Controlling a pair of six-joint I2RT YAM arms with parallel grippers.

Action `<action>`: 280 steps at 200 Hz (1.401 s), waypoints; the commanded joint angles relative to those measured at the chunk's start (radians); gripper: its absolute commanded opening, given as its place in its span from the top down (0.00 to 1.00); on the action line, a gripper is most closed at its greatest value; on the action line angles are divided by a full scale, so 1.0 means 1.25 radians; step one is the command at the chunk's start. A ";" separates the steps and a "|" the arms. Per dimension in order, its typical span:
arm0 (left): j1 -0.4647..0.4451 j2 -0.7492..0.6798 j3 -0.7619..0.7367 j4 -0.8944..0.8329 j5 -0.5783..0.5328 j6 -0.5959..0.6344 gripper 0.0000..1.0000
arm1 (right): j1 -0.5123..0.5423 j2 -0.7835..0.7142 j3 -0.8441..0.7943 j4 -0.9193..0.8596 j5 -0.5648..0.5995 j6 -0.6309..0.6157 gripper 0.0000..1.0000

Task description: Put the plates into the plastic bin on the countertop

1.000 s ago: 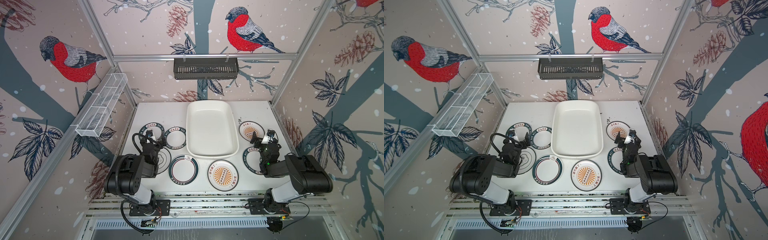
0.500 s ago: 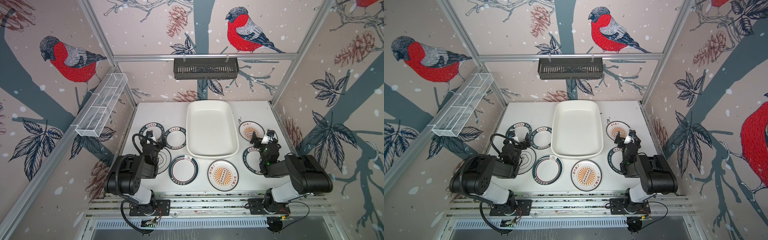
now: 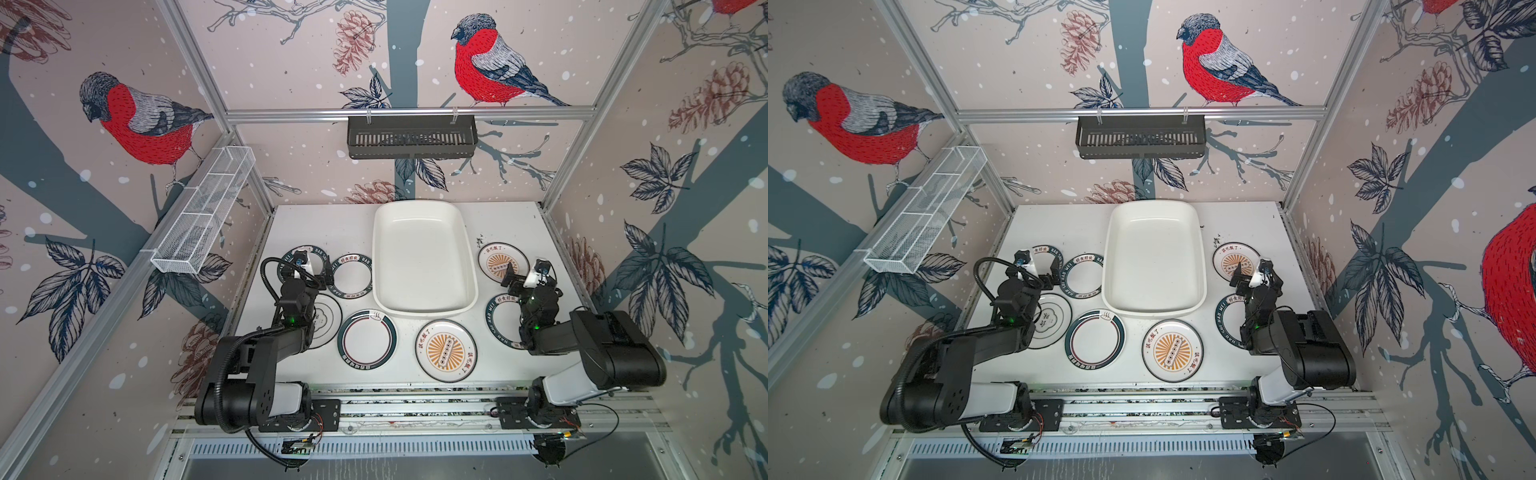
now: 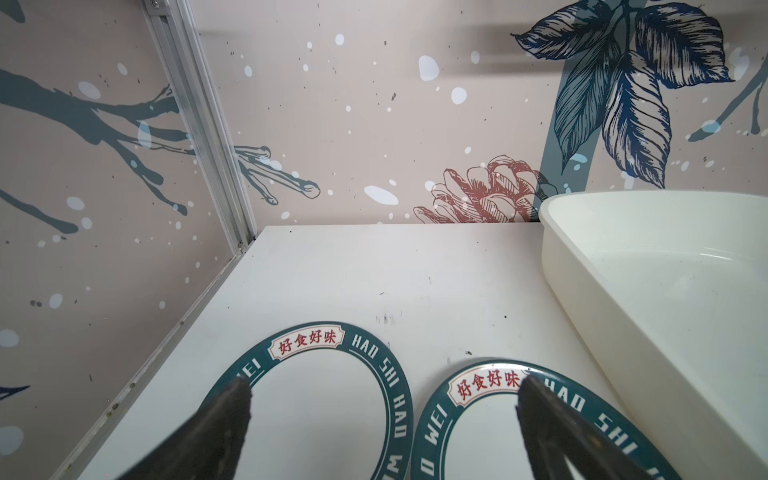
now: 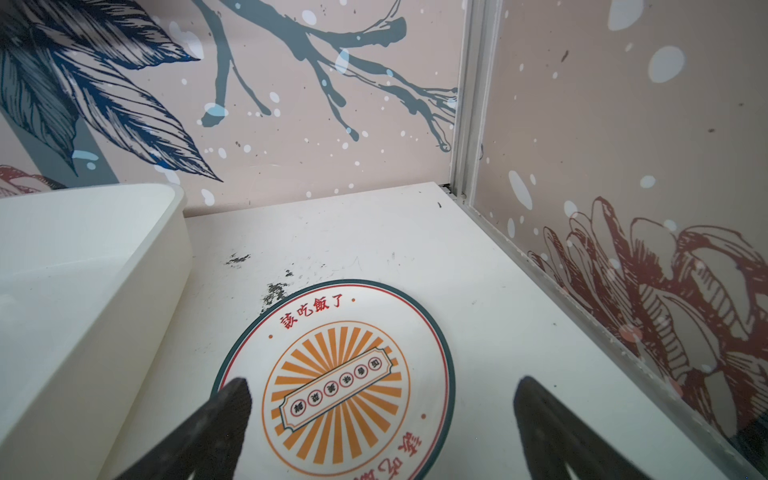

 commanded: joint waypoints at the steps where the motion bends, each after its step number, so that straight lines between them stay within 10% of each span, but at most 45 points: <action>1: 0.000 -0.041 0.030 -0.132 0.022 0.038 0.01 | 0.001 -0.016 0.009 -0.017 0.064 0.022 0.00; 62: -0.006 -0.126 0.192 -0.500 0.076 0.109 0.01 | 0.005 -0.147 0.173 -0.420 0.194 0.124 0.01; 101: -0.010 -0.150 0.302 -0.701 0.167 0.140 0.01 | -0.023 -0.203 0.285 -0.708 0.025 0.288 0.00; 168: -0.041 -0.130 0.439 -0.957 0.371 0.222 0.02 | -0.098 -0.221 0.305 -0.818 -0.157 0.434 0.04; 280: -0.064 -0.084 0.499 -1.036 0.381 0.259 0.03 | -0.274 -0.016 0.322 -0.818 -0.439 0.483 0.31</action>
